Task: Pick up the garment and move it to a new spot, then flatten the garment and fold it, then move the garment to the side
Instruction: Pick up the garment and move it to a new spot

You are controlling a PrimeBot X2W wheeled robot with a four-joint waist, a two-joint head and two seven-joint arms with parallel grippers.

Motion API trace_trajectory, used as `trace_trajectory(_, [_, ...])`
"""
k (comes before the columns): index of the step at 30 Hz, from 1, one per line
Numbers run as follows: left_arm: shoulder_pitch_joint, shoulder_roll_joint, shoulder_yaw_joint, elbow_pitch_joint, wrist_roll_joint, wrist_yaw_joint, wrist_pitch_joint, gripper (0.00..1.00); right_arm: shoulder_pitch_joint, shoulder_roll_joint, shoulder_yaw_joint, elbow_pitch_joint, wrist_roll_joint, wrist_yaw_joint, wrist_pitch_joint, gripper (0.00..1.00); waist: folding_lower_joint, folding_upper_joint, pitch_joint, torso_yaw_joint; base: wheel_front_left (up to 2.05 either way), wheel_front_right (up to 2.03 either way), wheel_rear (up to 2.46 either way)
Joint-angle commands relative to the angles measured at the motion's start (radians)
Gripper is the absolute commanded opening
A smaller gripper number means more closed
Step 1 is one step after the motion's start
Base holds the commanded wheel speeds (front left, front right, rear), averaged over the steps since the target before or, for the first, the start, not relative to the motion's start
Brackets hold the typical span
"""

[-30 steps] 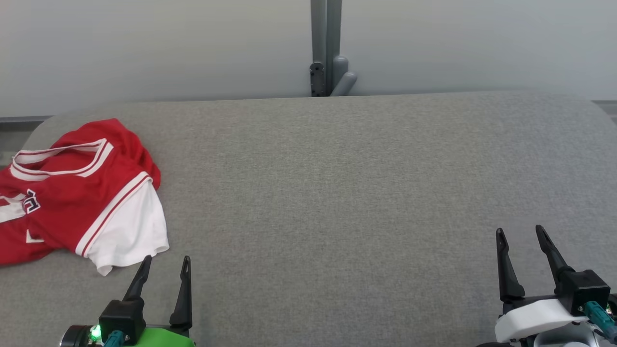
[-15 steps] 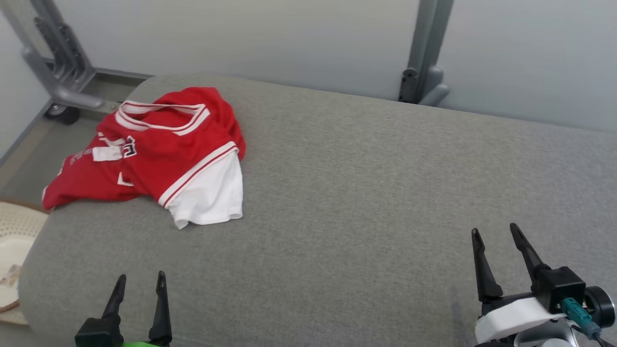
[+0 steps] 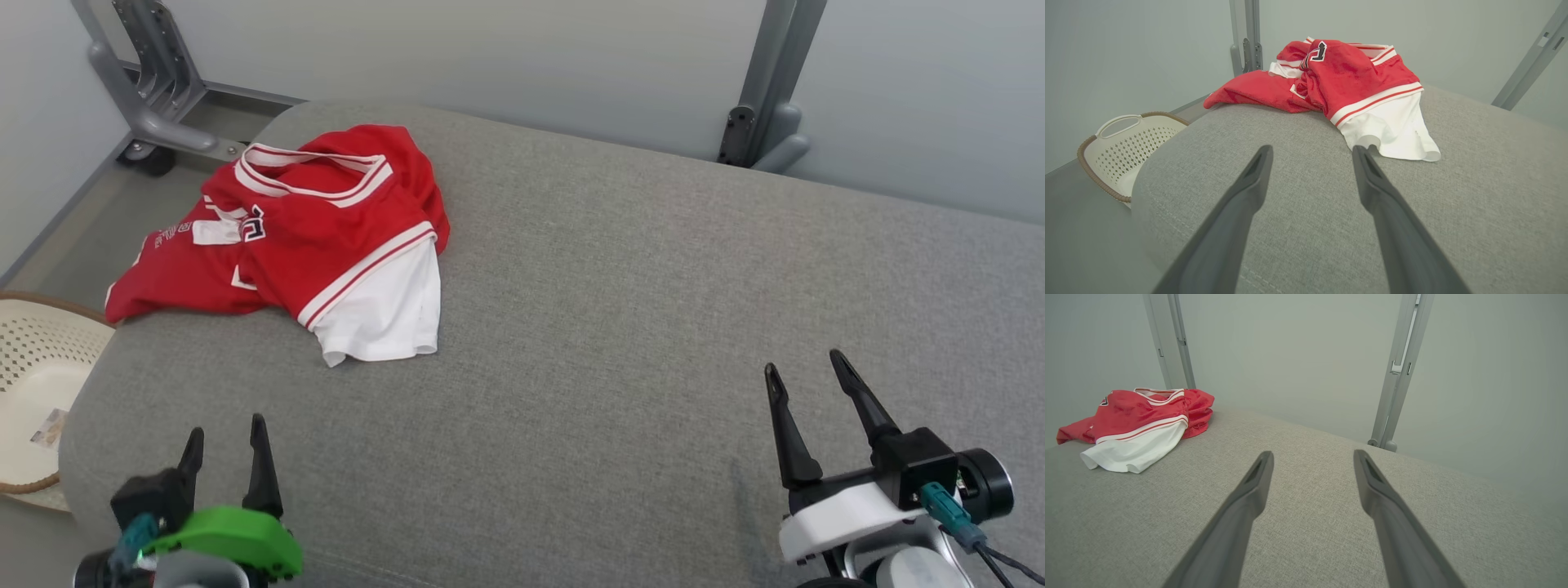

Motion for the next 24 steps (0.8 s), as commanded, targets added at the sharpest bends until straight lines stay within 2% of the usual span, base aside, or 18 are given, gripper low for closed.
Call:
trace_trajectory(1, [-0.087, 0.006, -0.004, 0.050, -0.012, -0.004, 0.020, 1.00, -0.027, -0.005, 0.001, -0.013, -0.015, 0.000, -0.004, 1.00, 0.0000, 0.0118, 0.092, -0.086, 0.00, 0.00, 0.00])
trace_trajectory(5, [-0.244, 0.028, -0.005, 0.178, -0.038, -0.013, 0.063, 1.00, -0.067, -0.005, 0.005, -0.028, -0.038, 0.000, -0.004, 1.00, 0.0000, 0.0118, 0.172, -0.146, 0.00, 0.00, 0.00])
trace_trajectory(11, [-0.430, 0.076, -0.025, 0.359, -0.045, -0.030, 0.059, 1.00, -0.111, -0.017, 0.016, -0.033, -0.054, 0.000, -0.004, 1.00, 0.0000, 0.0118, 0.260, -0.215, 0.00, 0.00, 0.00])
trace_trajectory(21, [-0.538, 0.122, -0.048, 0.621, -0.055, -0.039, 0.065, 1.00, -0.135, -0.022, 0.011, -0.034, -0.046, 0.000, -0.004, 1.00, 0.0000, 0.0118, 0.283, -0.270, 0.00, 0.00, 0.00])
trace_trajectory(22, [-0.540, 0.125, -0.046, 0.645, -0.062, -0.039, 0.066, 0.77, -0.136, -0.021, 0.013, -0.033, -0.045, 0.000, -0.004, 1.00, 0.0000, 0.0118, 0.279, -0.272, 0.00, 0.00, 0.00])
trace_trajectory(23, [-0.539, 0.129, -0.048, 0.665, -0.064, -0.040, 0.061, 0.42, -0.134, -0.021, 0.014, -0.031, -0.043, 0.000, -0.003, 1.00, 0.0000, 0.0118, 0.274, -0.275, 0.00, 0.00, 0.00])
trace_trajectory(24, [-0.541, 0.134, -0.050, 0.681, -0.066, -0.040, 0.057, 0.31, -0.133, -0.021, 0.014, -0.030, -0.041, 0.000, -0.004, 1.00, 0.0000, 0.0118, 0.271, -0.277, 0.00, 0.00, 0.00])
